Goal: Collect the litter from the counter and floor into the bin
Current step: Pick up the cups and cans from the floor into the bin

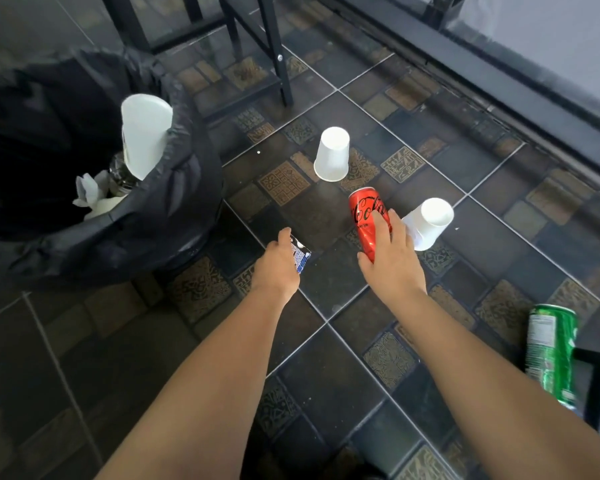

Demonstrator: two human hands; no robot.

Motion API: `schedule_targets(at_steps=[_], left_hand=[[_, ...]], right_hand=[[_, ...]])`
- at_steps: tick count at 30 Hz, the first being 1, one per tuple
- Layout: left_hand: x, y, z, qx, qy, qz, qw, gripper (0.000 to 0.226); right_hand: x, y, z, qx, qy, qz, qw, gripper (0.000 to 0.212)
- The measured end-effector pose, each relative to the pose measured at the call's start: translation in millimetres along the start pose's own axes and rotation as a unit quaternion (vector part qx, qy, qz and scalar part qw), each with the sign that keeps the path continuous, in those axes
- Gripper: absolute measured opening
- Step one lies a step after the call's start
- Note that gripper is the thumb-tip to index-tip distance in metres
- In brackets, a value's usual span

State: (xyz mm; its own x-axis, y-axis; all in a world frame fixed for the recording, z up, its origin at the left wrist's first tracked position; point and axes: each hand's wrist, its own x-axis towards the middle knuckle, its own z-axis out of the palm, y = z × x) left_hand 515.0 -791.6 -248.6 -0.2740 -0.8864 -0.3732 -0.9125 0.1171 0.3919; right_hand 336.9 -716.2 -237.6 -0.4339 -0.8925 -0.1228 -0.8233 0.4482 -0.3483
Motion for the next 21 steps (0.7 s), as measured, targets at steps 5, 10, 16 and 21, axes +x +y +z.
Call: schedule_targets(at_steps=[5,10,16,21], left_hand=[[-10.2,12.7,-35.2,-0.113,0.09,0.021,0.989,0.076],[-22.2,33.7,-83.5,-0.202,0.214,0.066,0.953,0.044],[-47.1,25.3,-154.7,-0.252,0.383,0.16,0.874,0.014],[-51.4,-25.0,-212.5,-0.215,0.481,0.131,0.84,0.022]], right_hand=[[-2.5,-14.3,-17.5,0.017,0.037,-0.021,0.999,0.073],[1.8,-42.7,-42.7,0.092,0.123,-0.068,0.986,0.07],[7.5,-119.7,-76.5,0.192,0.214,-0.144,0.947,0.067],[13.0,-192.4,-86.5,0.228,0.238,-0.213,0.92,0.063]])
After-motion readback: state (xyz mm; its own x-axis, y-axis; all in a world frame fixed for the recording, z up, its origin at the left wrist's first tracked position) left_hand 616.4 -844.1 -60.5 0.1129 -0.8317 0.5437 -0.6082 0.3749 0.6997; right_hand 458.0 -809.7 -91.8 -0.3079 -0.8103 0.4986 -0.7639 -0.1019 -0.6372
